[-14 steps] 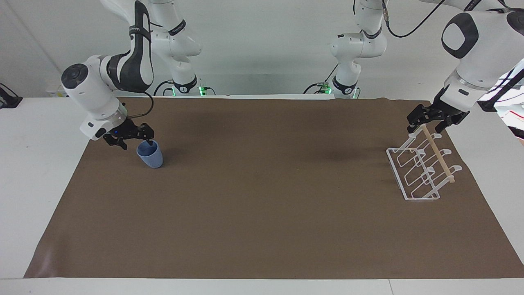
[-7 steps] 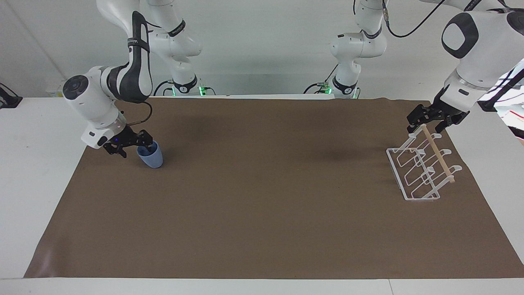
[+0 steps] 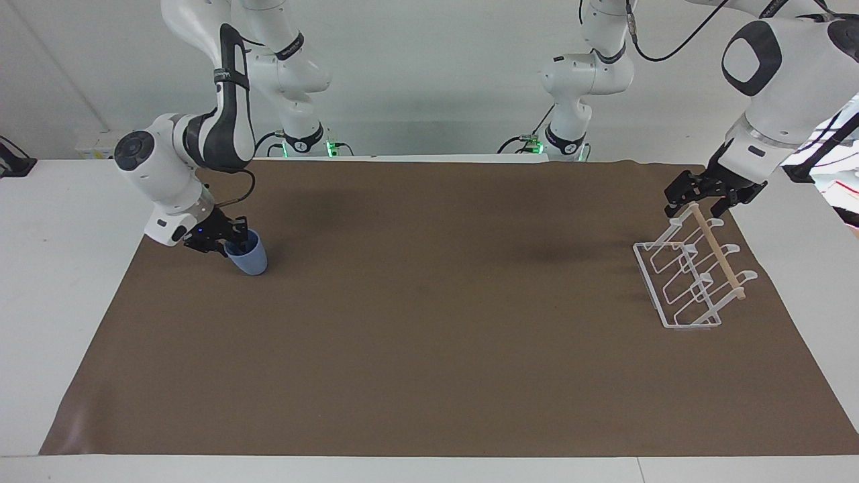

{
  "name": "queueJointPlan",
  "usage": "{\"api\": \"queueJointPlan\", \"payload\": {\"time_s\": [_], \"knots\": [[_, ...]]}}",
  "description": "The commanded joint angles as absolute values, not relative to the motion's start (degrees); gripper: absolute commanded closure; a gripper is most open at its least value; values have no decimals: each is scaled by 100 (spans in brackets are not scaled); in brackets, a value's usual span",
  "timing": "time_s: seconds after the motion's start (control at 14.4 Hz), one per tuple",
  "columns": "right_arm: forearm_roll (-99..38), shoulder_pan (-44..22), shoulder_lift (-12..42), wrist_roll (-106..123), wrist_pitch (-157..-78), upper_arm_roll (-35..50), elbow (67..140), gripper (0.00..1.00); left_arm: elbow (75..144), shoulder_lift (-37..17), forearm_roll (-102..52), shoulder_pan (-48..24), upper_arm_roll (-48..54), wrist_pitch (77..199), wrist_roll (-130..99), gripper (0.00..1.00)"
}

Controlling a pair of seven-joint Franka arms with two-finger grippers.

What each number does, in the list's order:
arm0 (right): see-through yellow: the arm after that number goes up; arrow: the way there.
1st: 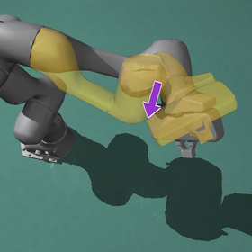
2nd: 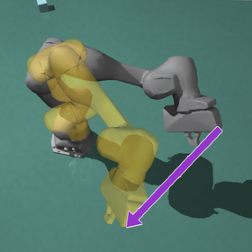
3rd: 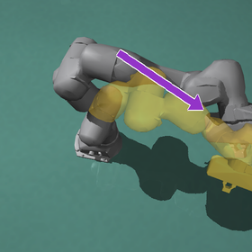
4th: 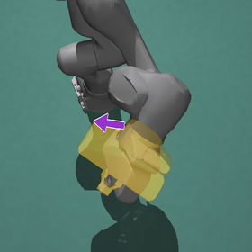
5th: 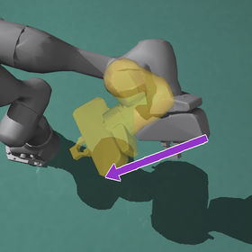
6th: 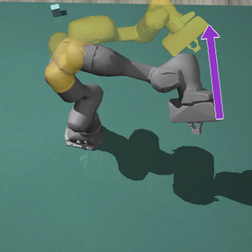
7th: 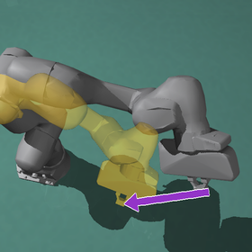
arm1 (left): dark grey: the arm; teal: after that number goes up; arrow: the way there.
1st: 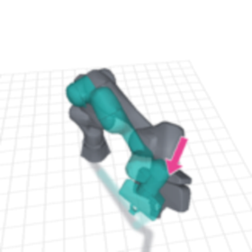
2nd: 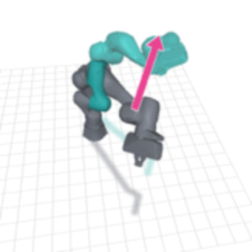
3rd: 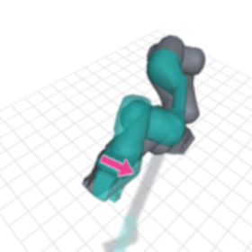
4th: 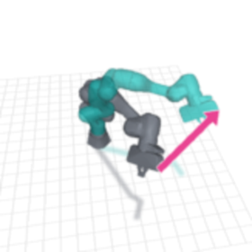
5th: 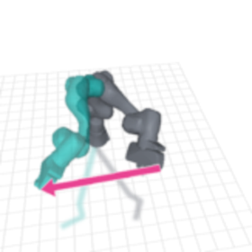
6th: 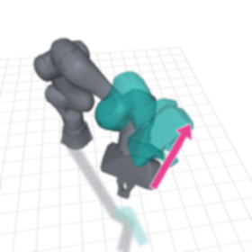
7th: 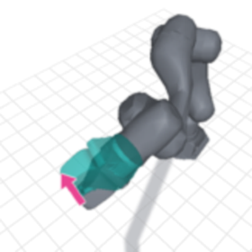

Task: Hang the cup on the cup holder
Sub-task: 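Reach the right gripper to the blue cup and grasp its rim, then lift the cup with the right gripper while the left gripper approaches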

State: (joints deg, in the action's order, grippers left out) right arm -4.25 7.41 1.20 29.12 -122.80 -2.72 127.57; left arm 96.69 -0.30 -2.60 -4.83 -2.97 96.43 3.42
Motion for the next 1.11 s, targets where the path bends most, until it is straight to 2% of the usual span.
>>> {"api": "queueJointPlan", "payload": {"time_s": [0.0, 0.21, 0.35, 0.55, 0.62, 0.76, 1.04], "knots": [[-536, 773, 62, 3242, -12297, -255, 12762, 100, 9878, 131, -158, -448, -246, 9554, 369, 0], [-1042, 739, 132, 3349, -11517, -168, 12149, 100, 9905, 149, -167, -457, -220, 9633, 316, 0], [-2524, 397, 106, 3235, -11085, -70, 11840, 99, 9896, 141, -167, -475, -220, 9598, 334, 0], [-4511, -340, 35, 1614, -11109, -44, 11786, 99, 9914, 184, -176, -483, -220, 9545, 212, 0], [-5196, -691, 53, 1043, -11249, -44, 11734, 99, 9958, 219, -193, -492, -211, 9580, -146, 0], [-6227, -1525, 97, 13, -12247, -44, 11672, 99, 10150, 316, -220, -815, -176, 9633, -1382, 0], [-7198, -3187, 342, -1509, -14164, -35, 11462, 100, 10292, 369, -386, -1405, -176, 9773, -3693, 0]]}}
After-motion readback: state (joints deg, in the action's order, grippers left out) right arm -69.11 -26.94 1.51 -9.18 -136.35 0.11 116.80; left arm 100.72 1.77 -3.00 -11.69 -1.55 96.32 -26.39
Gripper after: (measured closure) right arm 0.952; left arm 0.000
